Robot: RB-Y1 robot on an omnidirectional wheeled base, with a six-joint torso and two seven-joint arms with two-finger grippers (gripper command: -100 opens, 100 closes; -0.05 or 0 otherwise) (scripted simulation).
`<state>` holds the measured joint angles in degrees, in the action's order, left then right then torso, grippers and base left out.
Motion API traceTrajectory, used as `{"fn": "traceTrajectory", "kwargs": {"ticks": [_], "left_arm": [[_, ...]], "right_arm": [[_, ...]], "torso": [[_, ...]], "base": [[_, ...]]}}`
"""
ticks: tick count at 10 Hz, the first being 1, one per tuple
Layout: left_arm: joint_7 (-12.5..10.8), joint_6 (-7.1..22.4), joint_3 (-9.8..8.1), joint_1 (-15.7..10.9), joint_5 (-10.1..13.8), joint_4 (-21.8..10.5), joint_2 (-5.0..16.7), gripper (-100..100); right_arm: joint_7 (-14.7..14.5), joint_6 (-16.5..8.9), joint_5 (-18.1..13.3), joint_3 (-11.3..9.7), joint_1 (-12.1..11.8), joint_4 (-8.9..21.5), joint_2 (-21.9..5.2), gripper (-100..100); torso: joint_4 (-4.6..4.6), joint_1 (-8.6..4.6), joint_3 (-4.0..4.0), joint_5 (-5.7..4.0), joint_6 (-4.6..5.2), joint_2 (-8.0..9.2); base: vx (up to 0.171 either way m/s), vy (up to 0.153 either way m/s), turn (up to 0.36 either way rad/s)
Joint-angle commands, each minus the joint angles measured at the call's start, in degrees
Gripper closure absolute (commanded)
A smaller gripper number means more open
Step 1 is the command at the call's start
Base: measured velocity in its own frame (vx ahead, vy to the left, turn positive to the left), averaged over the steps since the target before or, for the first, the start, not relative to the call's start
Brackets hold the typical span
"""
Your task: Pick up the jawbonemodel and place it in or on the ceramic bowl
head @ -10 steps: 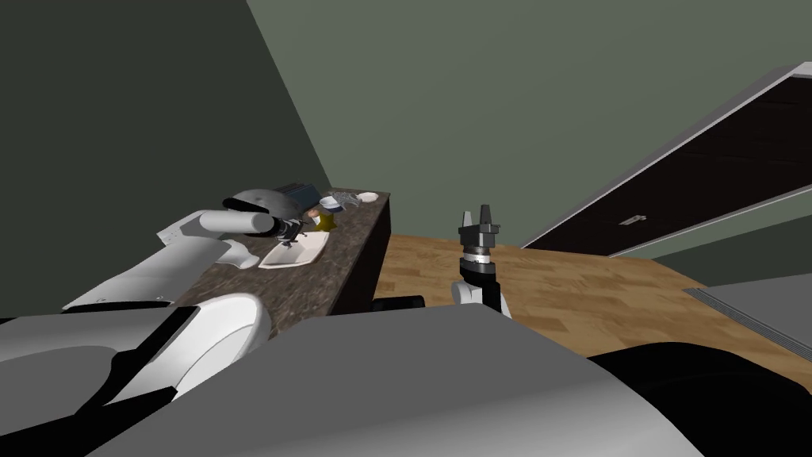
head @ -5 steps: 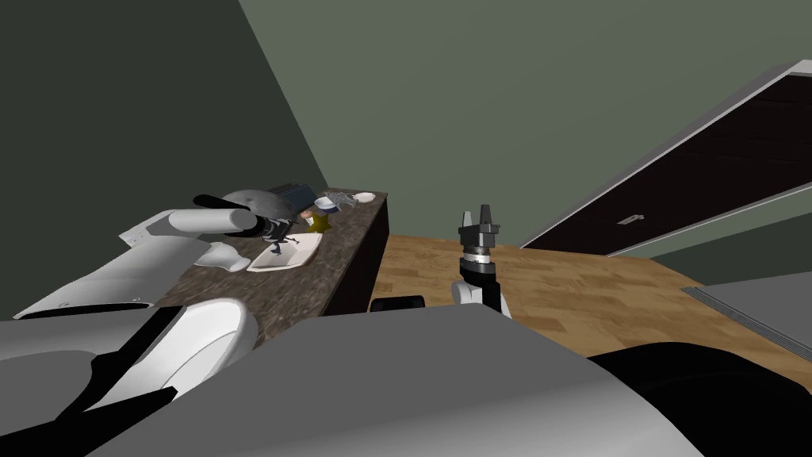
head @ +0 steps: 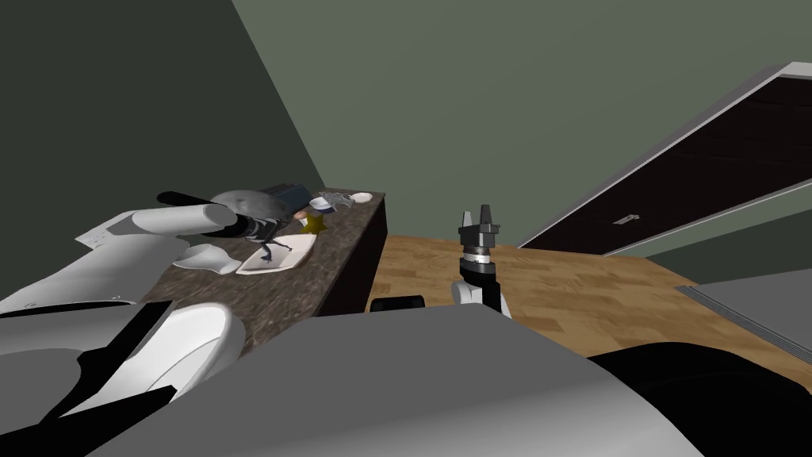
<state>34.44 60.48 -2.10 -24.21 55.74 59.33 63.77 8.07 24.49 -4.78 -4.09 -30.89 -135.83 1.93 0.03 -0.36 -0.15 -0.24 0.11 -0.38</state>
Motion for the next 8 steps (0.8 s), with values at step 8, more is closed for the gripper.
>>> {"fn": "traceTrajectory", "kwargs": {"ticks": [8], "left_arm": [[12.8,0.3,-5.31,-0.8,5.6,-9.2,2.9,-100]], "right_arm": [[0.0,0.0,0.0,0.0,0.0,0.0,0.0,0]], "torso": [[0.01,0.15,0.02,0.03,-0.01,0.04]], "base": [[0.018,-0.059,-0.009]]}}
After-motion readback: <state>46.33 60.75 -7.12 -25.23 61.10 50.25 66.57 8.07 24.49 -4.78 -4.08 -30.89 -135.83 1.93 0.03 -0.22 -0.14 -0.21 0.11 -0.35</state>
